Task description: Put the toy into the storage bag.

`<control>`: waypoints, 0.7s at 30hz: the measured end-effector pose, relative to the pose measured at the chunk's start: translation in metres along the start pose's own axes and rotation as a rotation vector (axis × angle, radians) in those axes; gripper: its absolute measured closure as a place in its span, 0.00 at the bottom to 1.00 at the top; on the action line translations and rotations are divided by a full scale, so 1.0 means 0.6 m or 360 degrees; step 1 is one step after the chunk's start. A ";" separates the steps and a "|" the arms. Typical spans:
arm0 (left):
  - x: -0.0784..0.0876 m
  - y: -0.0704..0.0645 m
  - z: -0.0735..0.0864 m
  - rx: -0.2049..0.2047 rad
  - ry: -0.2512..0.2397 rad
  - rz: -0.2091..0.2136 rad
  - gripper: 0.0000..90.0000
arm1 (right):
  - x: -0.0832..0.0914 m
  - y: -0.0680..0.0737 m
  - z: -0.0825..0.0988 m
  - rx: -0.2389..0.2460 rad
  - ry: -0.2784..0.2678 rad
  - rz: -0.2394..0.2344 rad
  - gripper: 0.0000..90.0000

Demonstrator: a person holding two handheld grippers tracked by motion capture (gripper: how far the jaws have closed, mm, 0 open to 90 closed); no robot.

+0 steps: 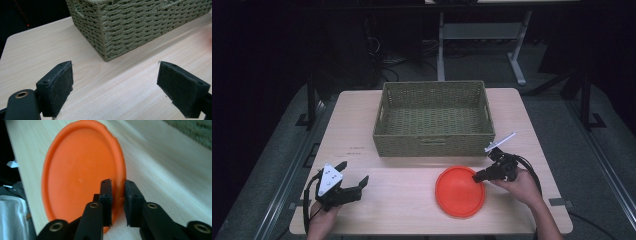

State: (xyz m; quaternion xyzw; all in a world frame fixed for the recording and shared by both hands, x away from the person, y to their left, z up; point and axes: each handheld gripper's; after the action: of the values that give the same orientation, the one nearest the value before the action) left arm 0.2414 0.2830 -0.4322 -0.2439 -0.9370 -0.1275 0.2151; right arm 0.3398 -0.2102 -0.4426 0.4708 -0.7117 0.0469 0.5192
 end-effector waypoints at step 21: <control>0.002 -0.001 -0.001 0.0006 -0.0011 -0.0010 0.14 | 0.081 0.048 -0.019 0.0008 -0.0221 -0.0027 0.91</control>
State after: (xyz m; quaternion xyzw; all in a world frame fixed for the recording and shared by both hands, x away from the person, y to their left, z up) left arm 0.2405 0.2828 -0.4314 -0.2410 -0.9388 -0.1257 0.2118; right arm 0.3265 -0.2179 -0.3873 0.4803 -0.7418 0.0114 0.4679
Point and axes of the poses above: each handheld gripper's, and its own axes: x roughly backward along the jaws, z roughly out of its underside, y roughly to its left, and after that the axes turned 3 degrees about y, right-handed
